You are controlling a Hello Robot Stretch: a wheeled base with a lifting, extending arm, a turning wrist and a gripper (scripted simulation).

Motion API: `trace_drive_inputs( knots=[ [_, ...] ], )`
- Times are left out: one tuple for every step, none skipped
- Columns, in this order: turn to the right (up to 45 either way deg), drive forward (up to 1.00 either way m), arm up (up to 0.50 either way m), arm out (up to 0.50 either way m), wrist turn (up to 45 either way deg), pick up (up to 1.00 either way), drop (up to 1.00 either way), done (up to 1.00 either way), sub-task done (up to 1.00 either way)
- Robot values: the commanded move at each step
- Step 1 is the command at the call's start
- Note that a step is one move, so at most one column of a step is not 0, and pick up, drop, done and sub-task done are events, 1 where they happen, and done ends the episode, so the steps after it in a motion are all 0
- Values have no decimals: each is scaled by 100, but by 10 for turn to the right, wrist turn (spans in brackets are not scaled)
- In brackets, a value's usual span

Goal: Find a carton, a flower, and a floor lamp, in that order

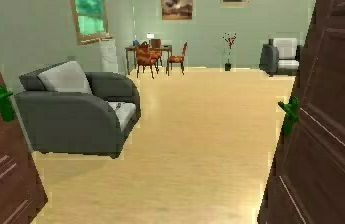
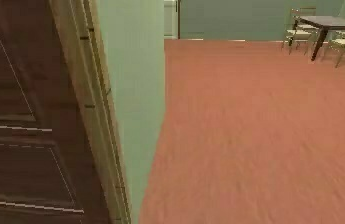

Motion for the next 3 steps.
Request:
trace_drive_inputs(
  knots=[
    [0, 100, 0, 0, 0, 0, 0, 0, 0],
    [90, 0, 0, 0, 0, 0, 0, 0, 0],
    [0, 25, 0, 0, 0, 0, 0, 0, 0]
  ],
)
